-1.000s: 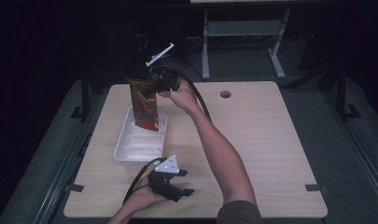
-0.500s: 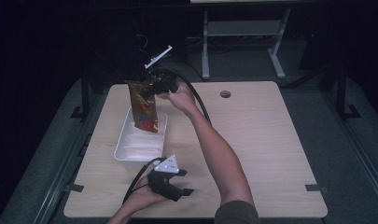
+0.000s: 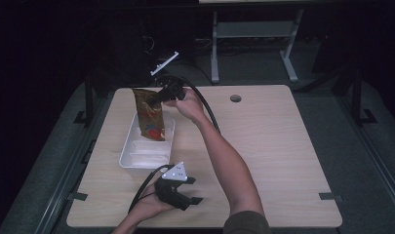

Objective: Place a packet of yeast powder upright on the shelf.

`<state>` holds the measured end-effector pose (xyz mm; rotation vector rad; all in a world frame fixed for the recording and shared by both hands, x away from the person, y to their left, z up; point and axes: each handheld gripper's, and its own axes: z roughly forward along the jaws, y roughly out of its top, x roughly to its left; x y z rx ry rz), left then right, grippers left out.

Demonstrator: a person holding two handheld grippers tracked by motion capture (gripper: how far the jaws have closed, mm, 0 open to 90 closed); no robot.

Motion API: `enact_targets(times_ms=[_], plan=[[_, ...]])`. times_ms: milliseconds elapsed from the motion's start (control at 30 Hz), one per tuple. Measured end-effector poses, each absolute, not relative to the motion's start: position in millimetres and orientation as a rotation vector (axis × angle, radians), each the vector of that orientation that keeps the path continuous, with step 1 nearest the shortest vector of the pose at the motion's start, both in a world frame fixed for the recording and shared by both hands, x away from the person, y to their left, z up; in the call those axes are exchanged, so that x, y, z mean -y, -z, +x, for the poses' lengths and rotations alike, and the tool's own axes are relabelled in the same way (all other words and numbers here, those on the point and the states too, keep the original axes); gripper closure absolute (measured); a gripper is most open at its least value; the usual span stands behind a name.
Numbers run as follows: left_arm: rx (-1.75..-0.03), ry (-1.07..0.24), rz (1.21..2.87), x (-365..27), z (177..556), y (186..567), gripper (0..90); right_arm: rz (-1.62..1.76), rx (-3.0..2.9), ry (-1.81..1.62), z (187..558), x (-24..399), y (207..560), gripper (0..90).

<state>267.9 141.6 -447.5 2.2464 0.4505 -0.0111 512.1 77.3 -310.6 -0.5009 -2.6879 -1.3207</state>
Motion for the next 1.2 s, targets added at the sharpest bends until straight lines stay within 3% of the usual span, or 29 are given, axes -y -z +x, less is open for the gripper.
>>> enact_targets(times_ms=[1200], plan=[[-0.454, 0.012, 2.248, -142.2, 268.8, 448.2, 27.9, -0.497, 2.666, 1.264, 509.9, -85.6, 342.5, 79.9]])
